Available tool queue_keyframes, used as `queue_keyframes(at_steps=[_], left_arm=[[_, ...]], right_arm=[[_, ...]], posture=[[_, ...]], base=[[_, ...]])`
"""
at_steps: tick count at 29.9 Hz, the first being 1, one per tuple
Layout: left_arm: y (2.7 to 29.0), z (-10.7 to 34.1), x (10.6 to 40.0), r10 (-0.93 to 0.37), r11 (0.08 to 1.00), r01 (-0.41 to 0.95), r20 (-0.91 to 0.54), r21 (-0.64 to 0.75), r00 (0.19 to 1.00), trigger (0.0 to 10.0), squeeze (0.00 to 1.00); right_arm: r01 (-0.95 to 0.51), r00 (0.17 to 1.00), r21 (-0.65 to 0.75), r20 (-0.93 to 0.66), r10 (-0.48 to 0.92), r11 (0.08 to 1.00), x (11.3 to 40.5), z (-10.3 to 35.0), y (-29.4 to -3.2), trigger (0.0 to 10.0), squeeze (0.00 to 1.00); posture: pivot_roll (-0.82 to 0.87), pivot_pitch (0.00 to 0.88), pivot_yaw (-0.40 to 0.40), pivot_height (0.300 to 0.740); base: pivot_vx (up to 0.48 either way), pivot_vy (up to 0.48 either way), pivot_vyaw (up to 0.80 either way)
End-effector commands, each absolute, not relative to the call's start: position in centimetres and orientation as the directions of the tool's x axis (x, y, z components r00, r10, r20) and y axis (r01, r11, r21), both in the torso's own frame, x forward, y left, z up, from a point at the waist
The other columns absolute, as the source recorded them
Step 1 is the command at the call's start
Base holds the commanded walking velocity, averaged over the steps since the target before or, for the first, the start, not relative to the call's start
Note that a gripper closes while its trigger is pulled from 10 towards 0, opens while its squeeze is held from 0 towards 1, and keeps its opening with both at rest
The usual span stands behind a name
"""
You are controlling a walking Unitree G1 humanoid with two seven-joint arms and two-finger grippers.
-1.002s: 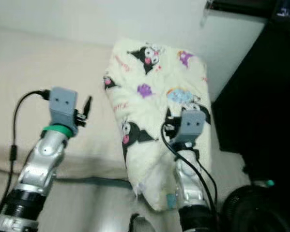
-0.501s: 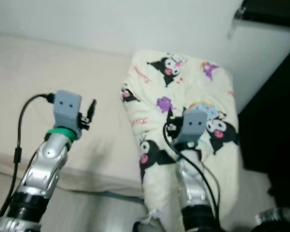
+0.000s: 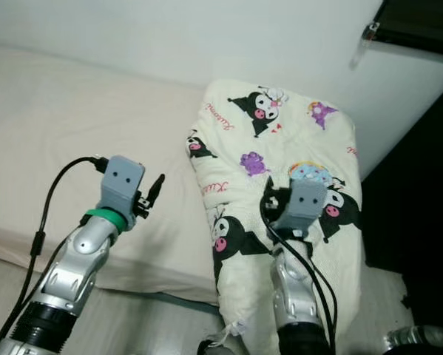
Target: Clean up the room
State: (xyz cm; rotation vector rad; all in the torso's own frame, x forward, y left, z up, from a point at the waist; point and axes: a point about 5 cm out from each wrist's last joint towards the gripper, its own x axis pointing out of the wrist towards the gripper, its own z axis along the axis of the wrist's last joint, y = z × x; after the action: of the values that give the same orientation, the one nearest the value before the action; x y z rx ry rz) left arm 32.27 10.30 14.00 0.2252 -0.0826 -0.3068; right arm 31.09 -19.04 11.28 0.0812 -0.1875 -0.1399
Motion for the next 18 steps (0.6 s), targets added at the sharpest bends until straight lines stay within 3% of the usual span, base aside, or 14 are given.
queue_keyframes(at_steps=[1, 14, 18], left_arm=[[10.27, 13.42, 31.95, -0.313, 0.925, 0.298, 0.024, 0.237, 0.95, 10.0, 0.0], [10.63, 12.91, 31.36, -0.313, 0.92, 0.303, 0.004, 0.248, 0.95, 10.0, 0.0], [10.55, 12.97, 31.42, -0.309, 0.922, 0.299, 0.004, 0.246, 0.951, 10.0, 0.0]], right_arm=[[0.157, 0.973, 0.103, 0.156, -0.172, 0.982, 30.76, 10.8, -19.59, 10.0, 0.0], [0.178, 0.975, 0.003, 0.135, -0.177, 0.984, 30.06, 10.0, -20.09, 10.0, 0.0], [0.181, 0.974, -0.018, 0.141, -0.176, 0.983, 30.07, 10.12, -20.03, 10.0, 0.0]], posture=[[-0.1, 0.068, 0.028, 0.74], [-0.1, 0.108, 0.034, 0.74], [-0.11, 0.111, 0.03, 0.715]], base=[[0.0, 0.0, 0.0], [0.0, 0.0, 0.0], [0.0, 0.0, 0.0]])
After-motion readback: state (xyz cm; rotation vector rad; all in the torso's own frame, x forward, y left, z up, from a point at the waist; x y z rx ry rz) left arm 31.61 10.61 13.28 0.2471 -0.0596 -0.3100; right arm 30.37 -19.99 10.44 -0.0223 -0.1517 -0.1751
